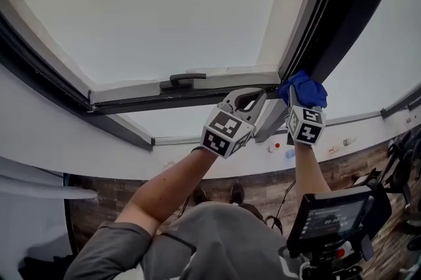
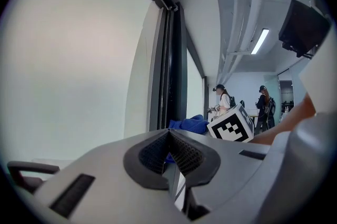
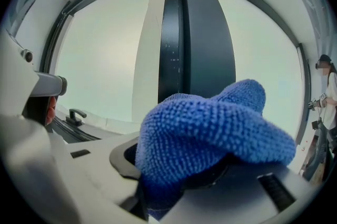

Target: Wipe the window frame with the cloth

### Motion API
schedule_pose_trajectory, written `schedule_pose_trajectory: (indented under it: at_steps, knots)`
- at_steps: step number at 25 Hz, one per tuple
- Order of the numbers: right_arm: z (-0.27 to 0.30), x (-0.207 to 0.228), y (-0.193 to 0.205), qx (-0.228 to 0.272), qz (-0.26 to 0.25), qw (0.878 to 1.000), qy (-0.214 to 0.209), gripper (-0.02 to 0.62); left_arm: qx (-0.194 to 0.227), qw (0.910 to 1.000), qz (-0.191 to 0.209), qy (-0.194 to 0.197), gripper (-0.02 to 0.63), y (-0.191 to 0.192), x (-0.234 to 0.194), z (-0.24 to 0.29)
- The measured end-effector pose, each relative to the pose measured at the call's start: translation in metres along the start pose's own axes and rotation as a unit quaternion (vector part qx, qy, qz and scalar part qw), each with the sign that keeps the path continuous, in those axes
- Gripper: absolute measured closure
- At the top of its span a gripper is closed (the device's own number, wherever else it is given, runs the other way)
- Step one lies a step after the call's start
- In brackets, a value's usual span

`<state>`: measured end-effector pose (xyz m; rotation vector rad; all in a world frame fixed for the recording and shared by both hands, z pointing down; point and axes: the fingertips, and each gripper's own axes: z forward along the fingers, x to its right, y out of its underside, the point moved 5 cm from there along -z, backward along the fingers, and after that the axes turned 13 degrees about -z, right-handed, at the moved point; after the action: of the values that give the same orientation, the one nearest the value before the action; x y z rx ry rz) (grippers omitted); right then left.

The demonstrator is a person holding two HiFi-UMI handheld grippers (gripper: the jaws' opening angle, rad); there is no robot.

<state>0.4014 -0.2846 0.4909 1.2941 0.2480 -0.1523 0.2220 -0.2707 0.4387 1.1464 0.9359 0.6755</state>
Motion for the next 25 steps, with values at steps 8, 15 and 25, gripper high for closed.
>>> schedule_pose_trajectory:
  at_steps: [8, 15, 25]
  knots:
    - [0.007, -0.011, 0.036, -0.025, -0.003, 0.999, -0.020, 0.439, -0.022, 0.9994, -0.021, -0.015, 0.601, 0.039, -0.010, 0.002]
    - [-0.002, -0.015, 0.026, -0.008, -0.002, 0.999, -0.037, 0.439, -0.021, 0.9979, -0.036, -0.049, 0.601, 0.045, -0.016, 0.003]
    - [-0.013, -0.143, -0.024, 0.038, -0.031, 0.985, -0.168, 0.439, 0.021, 0.9860, -0.040, -0.160, 0.601, 0.042, -0.064, -0.108]
